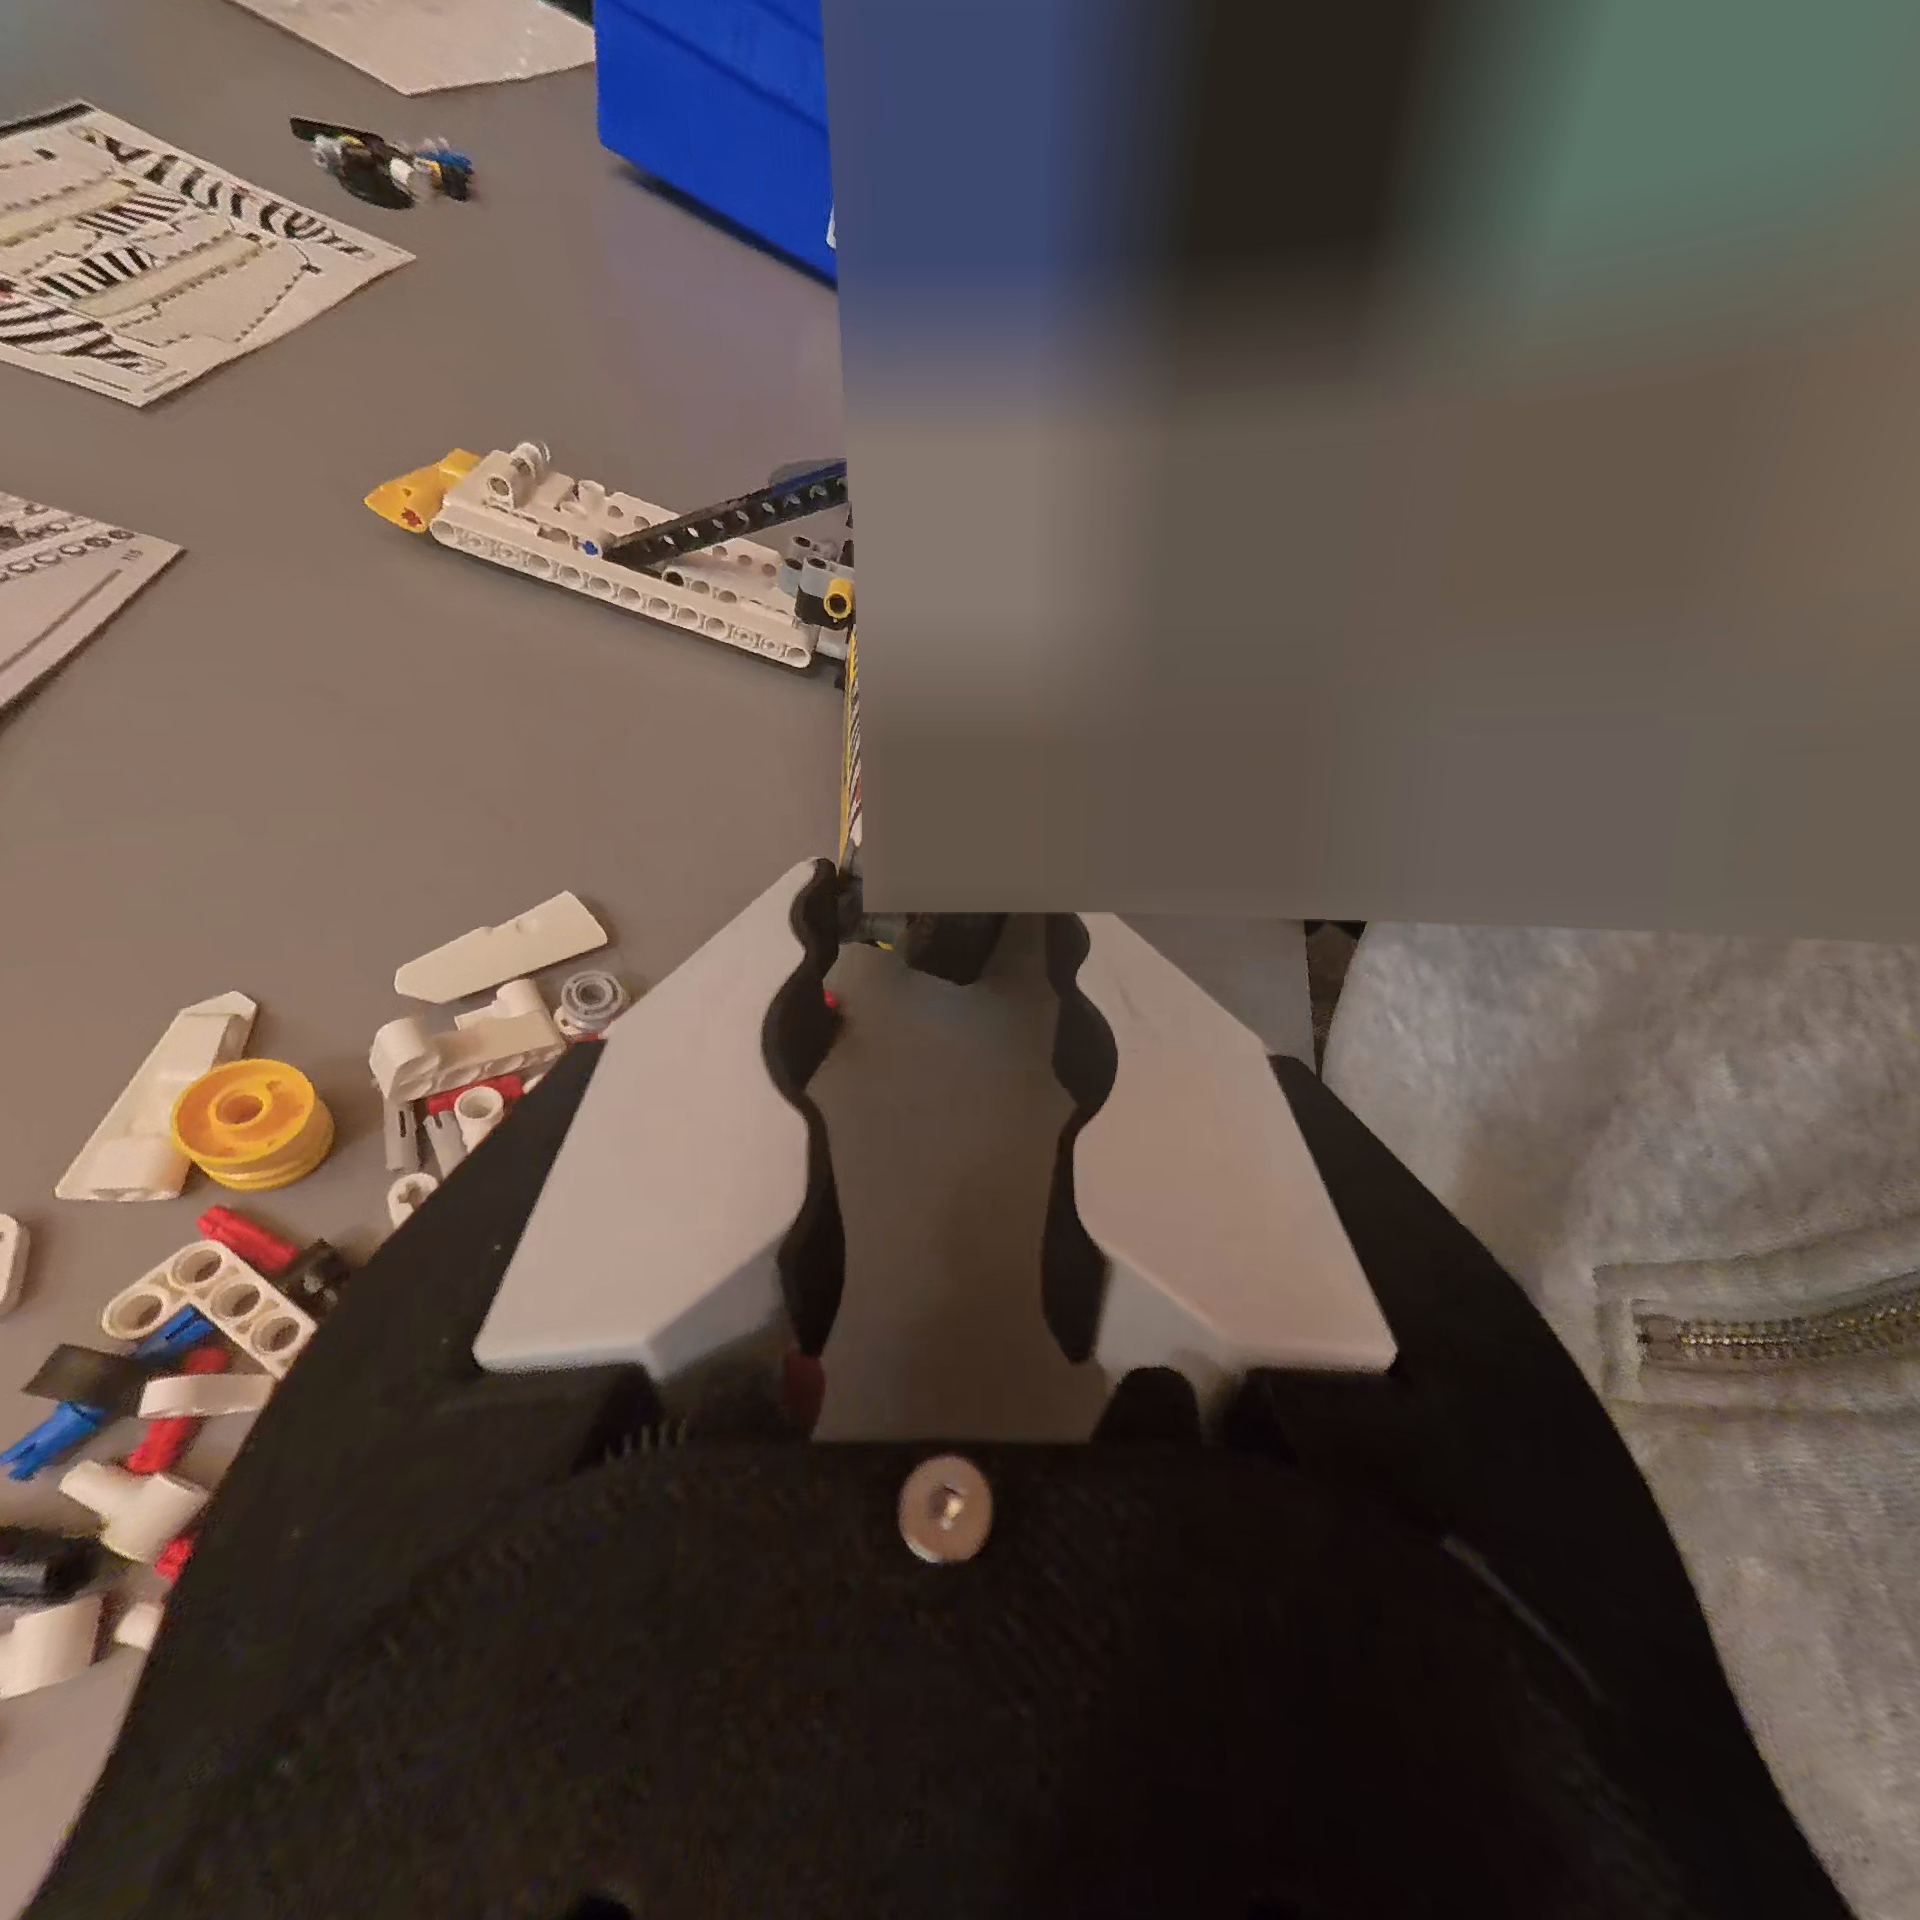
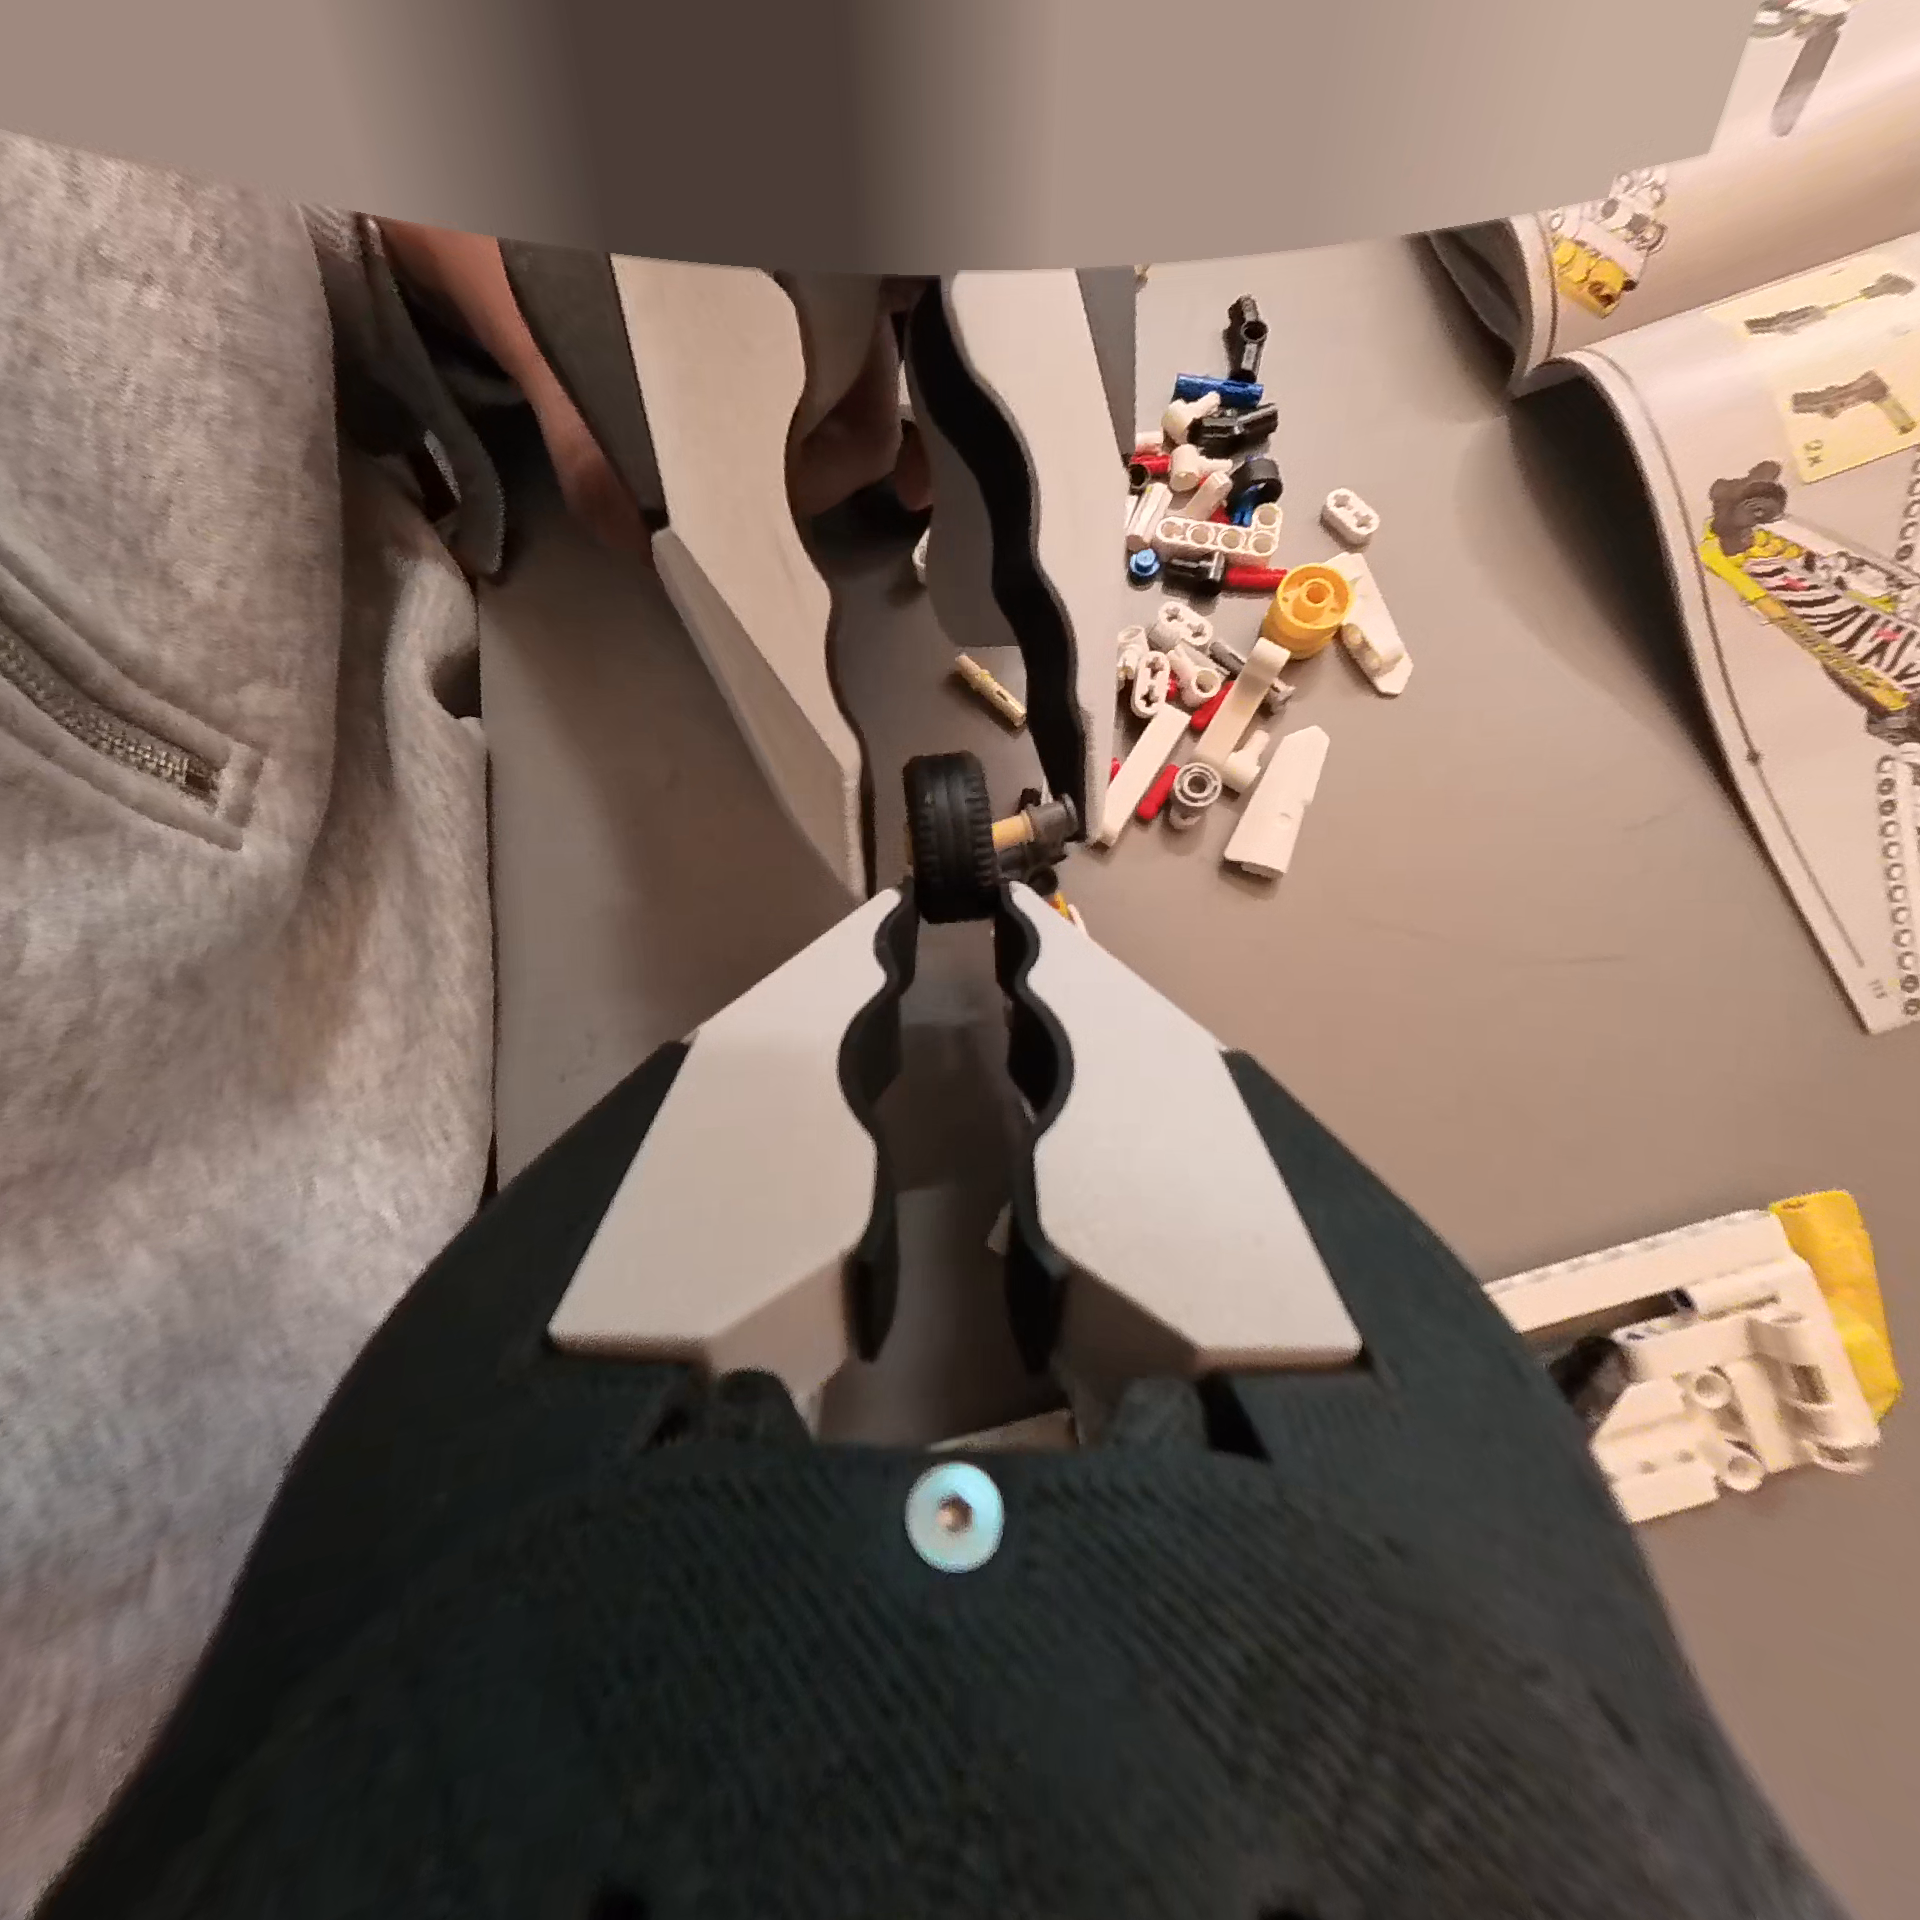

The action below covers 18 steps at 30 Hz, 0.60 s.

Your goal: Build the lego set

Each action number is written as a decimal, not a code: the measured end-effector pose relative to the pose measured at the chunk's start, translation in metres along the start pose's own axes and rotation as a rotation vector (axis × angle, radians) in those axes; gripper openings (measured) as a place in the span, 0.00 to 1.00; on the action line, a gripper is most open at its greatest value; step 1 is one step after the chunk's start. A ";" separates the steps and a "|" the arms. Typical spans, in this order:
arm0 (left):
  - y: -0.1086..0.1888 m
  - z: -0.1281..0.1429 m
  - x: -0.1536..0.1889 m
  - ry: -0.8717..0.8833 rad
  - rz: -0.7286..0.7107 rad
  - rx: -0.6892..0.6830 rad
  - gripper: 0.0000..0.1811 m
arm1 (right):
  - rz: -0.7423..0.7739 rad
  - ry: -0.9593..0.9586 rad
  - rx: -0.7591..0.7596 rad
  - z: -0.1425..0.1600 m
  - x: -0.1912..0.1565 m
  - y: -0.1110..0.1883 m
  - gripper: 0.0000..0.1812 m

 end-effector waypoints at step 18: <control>0.001 -0.001 -0.006 -0.068 -0.011 -0.026 0.16 | -0.036 -0.023 -0.095 -0.007 0.007 -0.001 0.07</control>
Point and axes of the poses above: each gripper's, where its closed fingertips meet, y back along the fingers, z out of its underside, x = y × z across the jaws, the point moved 8 cm from there along y, back along the fingers
